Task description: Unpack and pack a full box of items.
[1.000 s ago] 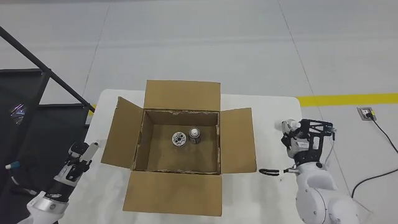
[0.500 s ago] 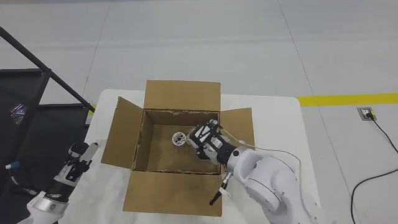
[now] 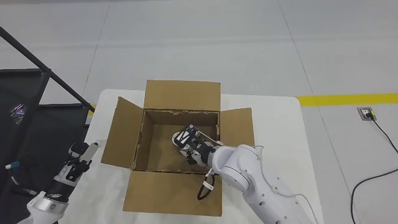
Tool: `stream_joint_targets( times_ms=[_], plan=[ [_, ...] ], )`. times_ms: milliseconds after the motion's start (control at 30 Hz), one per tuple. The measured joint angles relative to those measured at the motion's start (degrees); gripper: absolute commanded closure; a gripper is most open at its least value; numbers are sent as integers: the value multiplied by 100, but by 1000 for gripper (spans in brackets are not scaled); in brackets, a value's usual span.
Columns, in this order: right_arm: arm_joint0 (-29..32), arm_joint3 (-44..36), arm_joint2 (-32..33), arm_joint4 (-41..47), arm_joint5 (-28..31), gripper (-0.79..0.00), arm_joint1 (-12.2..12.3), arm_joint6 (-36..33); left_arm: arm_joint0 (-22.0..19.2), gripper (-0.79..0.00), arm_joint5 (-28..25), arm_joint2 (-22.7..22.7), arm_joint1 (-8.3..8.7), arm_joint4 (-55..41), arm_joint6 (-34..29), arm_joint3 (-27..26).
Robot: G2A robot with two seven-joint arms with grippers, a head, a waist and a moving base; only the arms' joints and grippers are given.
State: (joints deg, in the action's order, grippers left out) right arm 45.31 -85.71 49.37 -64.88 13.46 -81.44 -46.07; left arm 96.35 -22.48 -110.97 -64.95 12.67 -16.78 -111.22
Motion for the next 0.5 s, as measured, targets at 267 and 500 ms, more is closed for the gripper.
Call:
stream_joint_targets(
  times_ms=[267,500],
  plan=[
    [-94,271,-40,80,38,-489,-44,-32,0,-785,0,0,0,0,0,0],
    [104,-122,153,85,183,-570,8,114,-9,-785,40,13,-2,18,26,-2]
  ],
)
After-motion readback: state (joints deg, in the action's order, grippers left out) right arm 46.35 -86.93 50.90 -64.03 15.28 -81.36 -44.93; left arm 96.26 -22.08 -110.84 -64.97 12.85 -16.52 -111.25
